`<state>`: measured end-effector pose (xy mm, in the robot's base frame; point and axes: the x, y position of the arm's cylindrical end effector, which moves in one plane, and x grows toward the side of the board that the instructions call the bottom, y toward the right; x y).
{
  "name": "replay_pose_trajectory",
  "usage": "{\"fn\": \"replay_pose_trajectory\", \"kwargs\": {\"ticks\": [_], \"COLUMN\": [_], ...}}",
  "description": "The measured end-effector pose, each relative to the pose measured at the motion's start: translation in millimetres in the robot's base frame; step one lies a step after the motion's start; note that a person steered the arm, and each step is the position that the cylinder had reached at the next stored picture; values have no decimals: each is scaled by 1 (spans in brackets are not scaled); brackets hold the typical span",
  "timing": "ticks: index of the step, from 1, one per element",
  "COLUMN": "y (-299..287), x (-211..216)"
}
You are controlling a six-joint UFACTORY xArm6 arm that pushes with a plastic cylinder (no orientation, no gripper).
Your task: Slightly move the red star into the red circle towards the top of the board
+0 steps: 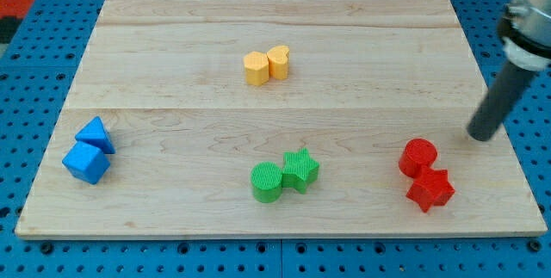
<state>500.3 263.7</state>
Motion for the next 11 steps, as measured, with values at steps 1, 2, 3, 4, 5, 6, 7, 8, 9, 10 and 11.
{"fn": "replay_pose_trajectory", "kwargs": {"ticks": [1, 2, 3, 4, 5, 6, 7, 8, 9, 10, 11], "y": [-31, -51, -76, -66, -60, -26, -61, -71, -116, -129, -169], "x": [69, 118, 109, 54, 36, 33, 4, 2, -38, -101, -187]}}
